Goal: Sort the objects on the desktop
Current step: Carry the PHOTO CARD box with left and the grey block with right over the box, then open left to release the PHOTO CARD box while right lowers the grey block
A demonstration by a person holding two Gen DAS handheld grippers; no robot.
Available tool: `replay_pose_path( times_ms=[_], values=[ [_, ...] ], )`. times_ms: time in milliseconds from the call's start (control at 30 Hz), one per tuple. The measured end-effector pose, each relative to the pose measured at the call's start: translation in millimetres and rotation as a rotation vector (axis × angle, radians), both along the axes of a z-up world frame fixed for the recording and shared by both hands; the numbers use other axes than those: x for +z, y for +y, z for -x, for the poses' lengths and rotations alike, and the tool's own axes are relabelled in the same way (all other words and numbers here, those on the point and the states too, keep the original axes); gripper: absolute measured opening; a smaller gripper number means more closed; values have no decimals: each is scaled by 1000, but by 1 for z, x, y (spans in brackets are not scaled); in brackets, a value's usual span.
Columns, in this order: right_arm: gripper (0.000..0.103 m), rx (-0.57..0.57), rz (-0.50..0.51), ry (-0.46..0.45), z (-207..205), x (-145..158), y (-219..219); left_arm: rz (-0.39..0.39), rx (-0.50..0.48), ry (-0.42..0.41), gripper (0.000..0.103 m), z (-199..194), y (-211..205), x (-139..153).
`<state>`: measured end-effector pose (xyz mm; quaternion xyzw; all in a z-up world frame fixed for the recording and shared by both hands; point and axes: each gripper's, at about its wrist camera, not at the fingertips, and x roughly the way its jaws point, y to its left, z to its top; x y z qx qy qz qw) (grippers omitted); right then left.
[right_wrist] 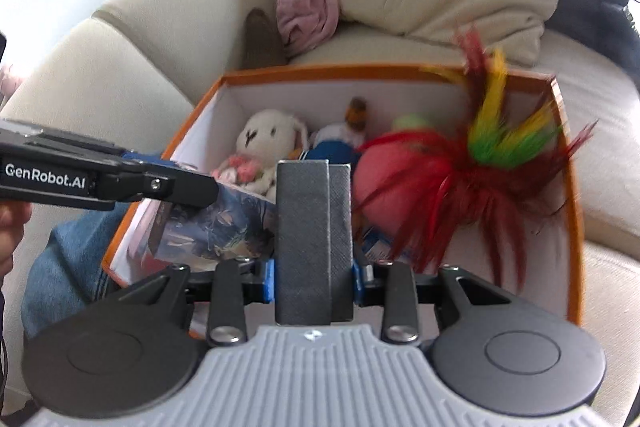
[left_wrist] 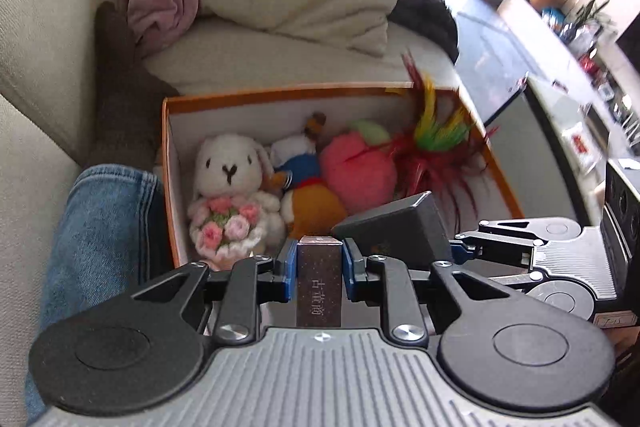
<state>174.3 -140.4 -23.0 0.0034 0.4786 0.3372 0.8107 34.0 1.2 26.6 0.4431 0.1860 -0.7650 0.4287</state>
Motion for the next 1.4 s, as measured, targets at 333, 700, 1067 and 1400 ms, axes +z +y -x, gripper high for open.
replay_pose_path(
  times_ms=[333, 700, 1067, 1400],
  values=[
    [36, 101, 50, 69, 5, -2, 26, -58, 106, -105, 25, -3, -7, -19],
    [36, 117, 133, 194, -6, -21, 44, -64, 156, -133, 26, -3, -8, -27],
    [39, 83, 157, 175, -3, -28, 45, -85, 185, -109, 26, -4, -7, -34],
    [44, 101, 112, 179, 1, -17, 38, -51, 179, -46, 36, -14, 12, -20]
  ],
)
